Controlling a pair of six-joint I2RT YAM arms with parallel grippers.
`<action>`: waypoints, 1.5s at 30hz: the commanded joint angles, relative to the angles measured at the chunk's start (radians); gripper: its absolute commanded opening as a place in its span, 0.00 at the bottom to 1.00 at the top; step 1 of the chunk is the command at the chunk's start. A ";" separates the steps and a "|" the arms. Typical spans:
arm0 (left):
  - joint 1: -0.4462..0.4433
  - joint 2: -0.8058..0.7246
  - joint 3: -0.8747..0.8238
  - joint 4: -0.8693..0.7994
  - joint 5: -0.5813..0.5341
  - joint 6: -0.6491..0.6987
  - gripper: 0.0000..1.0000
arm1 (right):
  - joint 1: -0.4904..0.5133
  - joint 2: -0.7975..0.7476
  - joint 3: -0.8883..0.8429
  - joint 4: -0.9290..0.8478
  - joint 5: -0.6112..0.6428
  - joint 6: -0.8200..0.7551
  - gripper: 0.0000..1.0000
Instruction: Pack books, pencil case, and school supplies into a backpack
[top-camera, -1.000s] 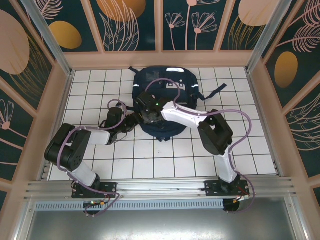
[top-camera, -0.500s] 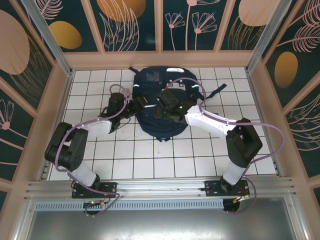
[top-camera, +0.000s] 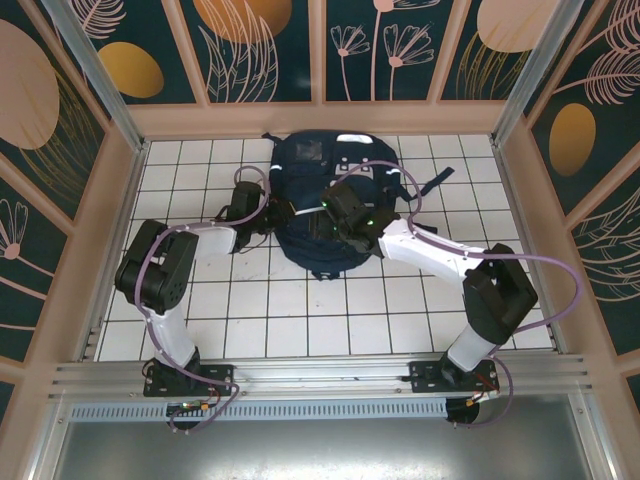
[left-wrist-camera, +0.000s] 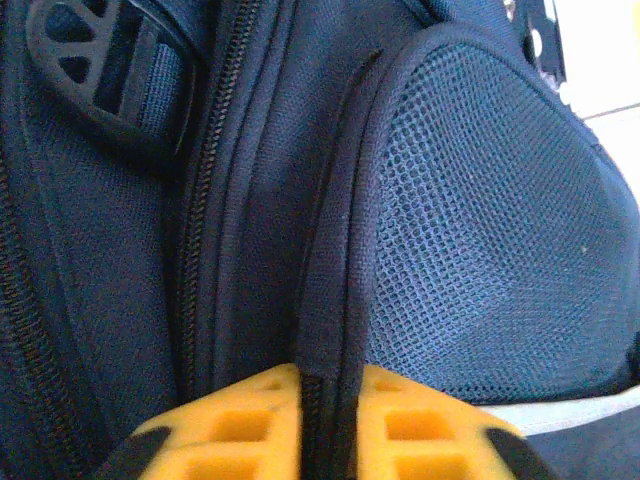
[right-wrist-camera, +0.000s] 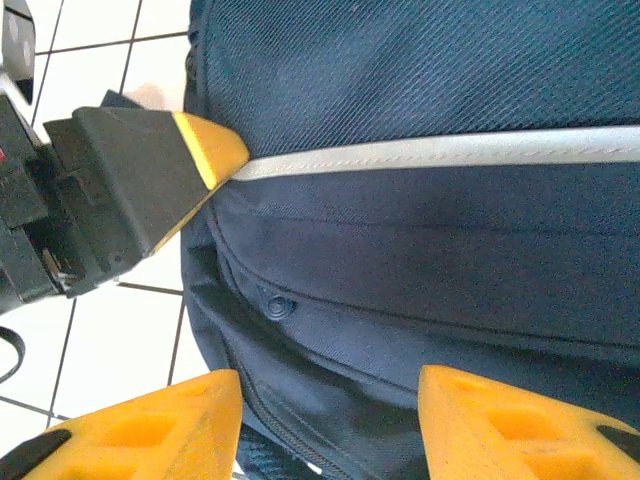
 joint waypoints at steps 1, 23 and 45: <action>-0.007 0.004 0.003 0.017 0.033 -0.016 0.00 | -0.001 -0.023 -0.036 0.051 -0.032 -0.005 0.49; -0.007 -0.235 -0.129 0.263 0.130 -0.380 0.00 | 0.015 0.131 -0.004 0.264 -0.198 -0.166 0.53; 0.011 -0.237 -0.152 0.222 0.076 -0.325 0.00 | 0.007 0.076 -0.043 0.182 -0.219 -0.240 0.00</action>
